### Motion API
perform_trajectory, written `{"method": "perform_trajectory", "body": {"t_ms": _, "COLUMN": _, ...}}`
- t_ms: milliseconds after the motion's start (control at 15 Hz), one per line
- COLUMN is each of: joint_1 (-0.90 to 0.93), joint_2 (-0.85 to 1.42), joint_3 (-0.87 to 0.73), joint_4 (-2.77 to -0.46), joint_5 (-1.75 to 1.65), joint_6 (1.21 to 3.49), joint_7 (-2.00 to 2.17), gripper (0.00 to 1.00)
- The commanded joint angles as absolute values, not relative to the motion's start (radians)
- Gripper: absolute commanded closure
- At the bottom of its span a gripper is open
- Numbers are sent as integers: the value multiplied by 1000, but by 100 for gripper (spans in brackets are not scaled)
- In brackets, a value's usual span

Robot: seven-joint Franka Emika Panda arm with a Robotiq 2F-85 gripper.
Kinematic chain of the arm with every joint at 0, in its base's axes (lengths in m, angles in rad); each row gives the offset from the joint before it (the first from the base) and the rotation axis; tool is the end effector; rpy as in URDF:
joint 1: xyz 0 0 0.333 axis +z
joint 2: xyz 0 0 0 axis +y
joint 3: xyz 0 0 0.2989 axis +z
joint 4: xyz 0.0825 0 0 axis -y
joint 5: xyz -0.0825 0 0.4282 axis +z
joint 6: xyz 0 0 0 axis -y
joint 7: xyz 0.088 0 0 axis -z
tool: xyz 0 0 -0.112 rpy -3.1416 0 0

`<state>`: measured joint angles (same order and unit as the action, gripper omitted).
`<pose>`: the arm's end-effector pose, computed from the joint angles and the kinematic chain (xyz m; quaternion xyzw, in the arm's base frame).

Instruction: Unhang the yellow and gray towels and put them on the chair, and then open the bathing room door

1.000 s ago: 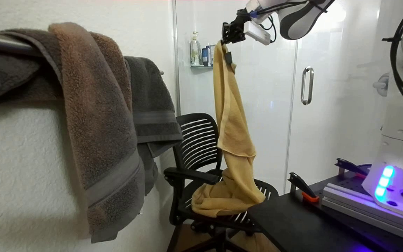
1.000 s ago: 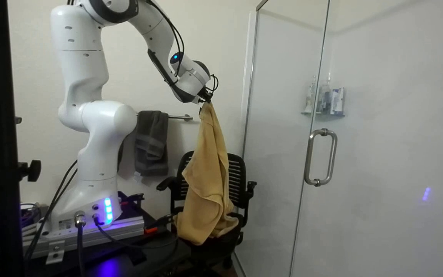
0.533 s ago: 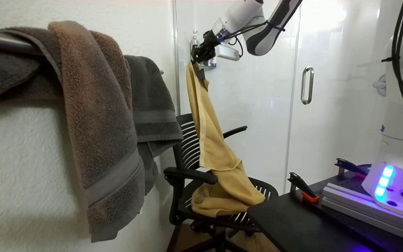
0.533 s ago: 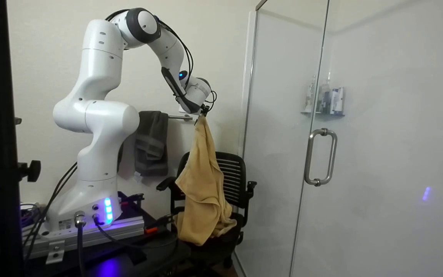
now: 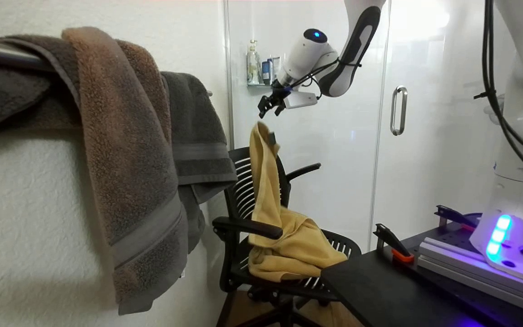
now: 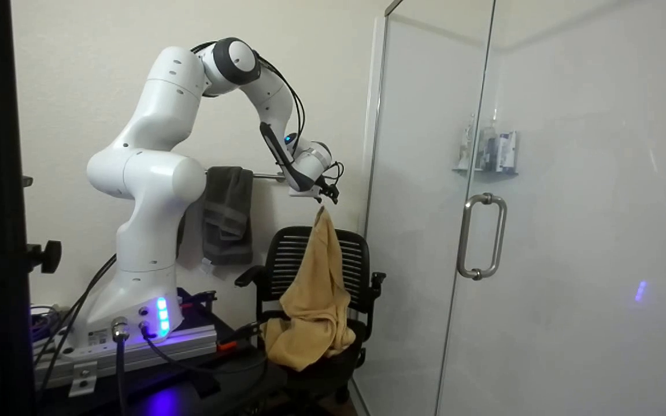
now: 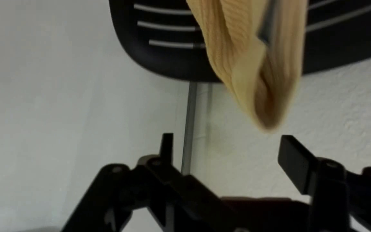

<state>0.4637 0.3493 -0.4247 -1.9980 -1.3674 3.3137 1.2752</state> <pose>0.6196 0.1381 0.2966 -0.9018 -0.1327 -0.4112 0.0067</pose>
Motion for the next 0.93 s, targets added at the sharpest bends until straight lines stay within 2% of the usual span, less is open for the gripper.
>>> {"method": "perform_trajectory", "body": {"t_ms": 0, "joint_1": 438, "joint_2": 344, "joint_3": -386, "joint_4": -2038, "joint_5": -1354, "joint_6": 3299, "joint_7": 1260, "gripper": 10}}
{"method": "perform_trajectory", "body": {"t_ms": 133, "joint_1": 408, "joint_2": 333, "joint_3": -332, "joint_4": -2099, "joint_5": -1331, "joint_6": 3283, "joint_7": 1232, "gripper": 0}}
{"method": "perform_trajectory", "body": {"t_ms": 400, "joint_1": 418, "joint_2": 277, "joint_3": -324, "joint_4": -2146, "joint_5": -1324, "joint_6": 3241, "joint_7": 1243, "gripper": 0}}
{"method": "perform_trajectory", "body": {"t_ms": 667, "joint_1": 414, "joint_2": 289, "joint_3": -243, "joint_4": -2183, "joint_5": -1346, "joint_6": 3390, "joint_7": 1223, "gripper": 0}}
{"method": "perform_trajectory", "body": {"t_ms": 867, "joint_1": 460, "joint_2": 193, "joint_3": -196, "joint_4": -2283, "joint_5": -1376, "joint_6": 3219, "joint_7": 1236, "gripper": 0}}
